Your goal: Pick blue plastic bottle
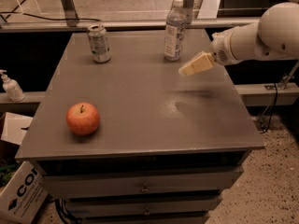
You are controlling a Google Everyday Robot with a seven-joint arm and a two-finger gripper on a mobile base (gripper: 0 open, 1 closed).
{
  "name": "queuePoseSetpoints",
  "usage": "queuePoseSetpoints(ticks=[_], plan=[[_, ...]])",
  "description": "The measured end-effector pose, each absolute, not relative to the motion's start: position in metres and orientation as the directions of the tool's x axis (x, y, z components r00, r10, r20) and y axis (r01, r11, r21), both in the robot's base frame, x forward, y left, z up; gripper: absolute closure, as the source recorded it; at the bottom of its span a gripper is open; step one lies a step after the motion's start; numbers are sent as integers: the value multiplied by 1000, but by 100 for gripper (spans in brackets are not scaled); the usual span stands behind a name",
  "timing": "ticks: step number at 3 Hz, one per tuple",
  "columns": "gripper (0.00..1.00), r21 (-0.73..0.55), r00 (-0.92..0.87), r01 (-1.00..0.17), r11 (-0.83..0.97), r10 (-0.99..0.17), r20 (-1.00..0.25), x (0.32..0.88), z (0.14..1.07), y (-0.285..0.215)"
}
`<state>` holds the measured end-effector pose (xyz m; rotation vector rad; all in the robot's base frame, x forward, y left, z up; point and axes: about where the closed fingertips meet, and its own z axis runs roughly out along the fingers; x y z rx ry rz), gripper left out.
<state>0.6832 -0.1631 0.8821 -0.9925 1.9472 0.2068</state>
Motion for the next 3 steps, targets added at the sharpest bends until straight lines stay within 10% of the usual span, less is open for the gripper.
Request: queuePoseSetpoints(ticks=[3], plan=[[0, -203, -219, -597, 776, -401, -890, 784, 878, -123]])
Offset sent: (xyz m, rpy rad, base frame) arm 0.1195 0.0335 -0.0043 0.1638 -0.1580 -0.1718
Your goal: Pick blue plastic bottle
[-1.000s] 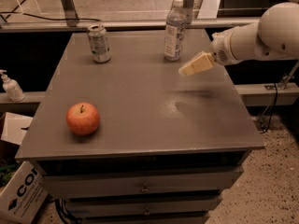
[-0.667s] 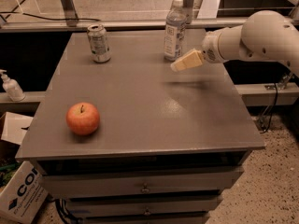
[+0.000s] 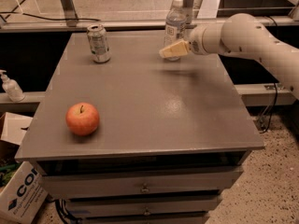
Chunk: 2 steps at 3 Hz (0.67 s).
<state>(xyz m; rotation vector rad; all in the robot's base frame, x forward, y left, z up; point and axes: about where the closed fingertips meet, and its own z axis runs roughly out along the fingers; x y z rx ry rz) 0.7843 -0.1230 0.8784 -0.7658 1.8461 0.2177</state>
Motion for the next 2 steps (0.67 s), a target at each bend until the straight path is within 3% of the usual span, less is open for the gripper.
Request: queuePoseSetpoints(ticks=[2], plan=[[41, -144, -202, -604, 783, -326, -924, 802, 878, -95]])
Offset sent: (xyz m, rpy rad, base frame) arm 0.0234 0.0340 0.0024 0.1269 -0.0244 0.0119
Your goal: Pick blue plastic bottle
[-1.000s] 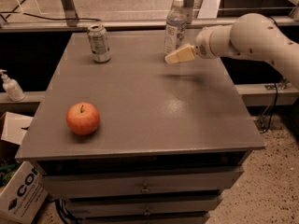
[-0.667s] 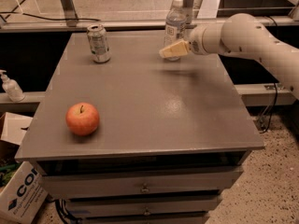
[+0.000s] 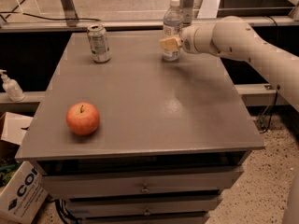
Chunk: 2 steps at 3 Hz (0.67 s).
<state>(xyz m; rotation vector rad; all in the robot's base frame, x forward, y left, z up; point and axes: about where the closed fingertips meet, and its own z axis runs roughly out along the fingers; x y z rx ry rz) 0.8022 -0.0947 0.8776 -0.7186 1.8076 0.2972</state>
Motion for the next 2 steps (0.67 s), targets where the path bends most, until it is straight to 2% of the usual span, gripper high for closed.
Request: queuePoseSetpoints(ticks=[2], plan=[[88, -93, -192, -611, 786, -262, -946, 795, 883, -92]])
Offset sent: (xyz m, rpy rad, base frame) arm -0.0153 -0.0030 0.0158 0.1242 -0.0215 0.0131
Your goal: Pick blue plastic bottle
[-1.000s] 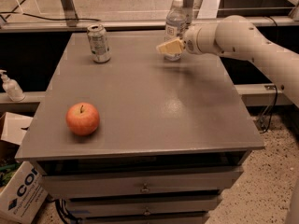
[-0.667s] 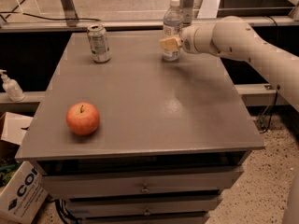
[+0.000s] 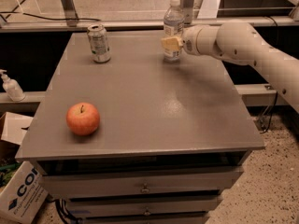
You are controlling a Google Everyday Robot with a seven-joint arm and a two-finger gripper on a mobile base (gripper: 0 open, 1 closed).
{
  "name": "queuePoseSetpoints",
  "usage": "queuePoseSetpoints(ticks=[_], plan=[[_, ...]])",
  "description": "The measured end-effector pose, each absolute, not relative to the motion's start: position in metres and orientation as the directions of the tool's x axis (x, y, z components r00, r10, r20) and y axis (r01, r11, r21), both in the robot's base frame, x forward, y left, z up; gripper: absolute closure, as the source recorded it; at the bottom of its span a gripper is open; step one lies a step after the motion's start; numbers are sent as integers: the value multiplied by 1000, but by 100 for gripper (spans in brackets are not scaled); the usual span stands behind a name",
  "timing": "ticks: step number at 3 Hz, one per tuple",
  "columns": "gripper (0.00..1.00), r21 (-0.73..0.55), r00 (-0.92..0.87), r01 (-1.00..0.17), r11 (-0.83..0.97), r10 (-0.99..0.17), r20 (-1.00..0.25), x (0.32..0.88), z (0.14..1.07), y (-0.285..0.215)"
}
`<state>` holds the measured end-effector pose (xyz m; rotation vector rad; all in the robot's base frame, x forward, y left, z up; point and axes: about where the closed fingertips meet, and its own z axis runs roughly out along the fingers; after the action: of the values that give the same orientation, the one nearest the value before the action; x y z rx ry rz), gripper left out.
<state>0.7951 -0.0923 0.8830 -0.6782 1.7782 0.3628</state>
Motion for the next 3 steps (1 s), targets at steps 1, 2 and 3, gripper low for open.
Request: queuePoseSetpoints(ticks=[1, 2, 3], plan=[[100, -69, -166, -621, 780, -218, -962, 784, 902, -92], [100, -55, -125, -639, 767, -173, -977, 767, 936, -94], [100, -74, -77, -655, 752, -164, -984, 749, 967, -99]])
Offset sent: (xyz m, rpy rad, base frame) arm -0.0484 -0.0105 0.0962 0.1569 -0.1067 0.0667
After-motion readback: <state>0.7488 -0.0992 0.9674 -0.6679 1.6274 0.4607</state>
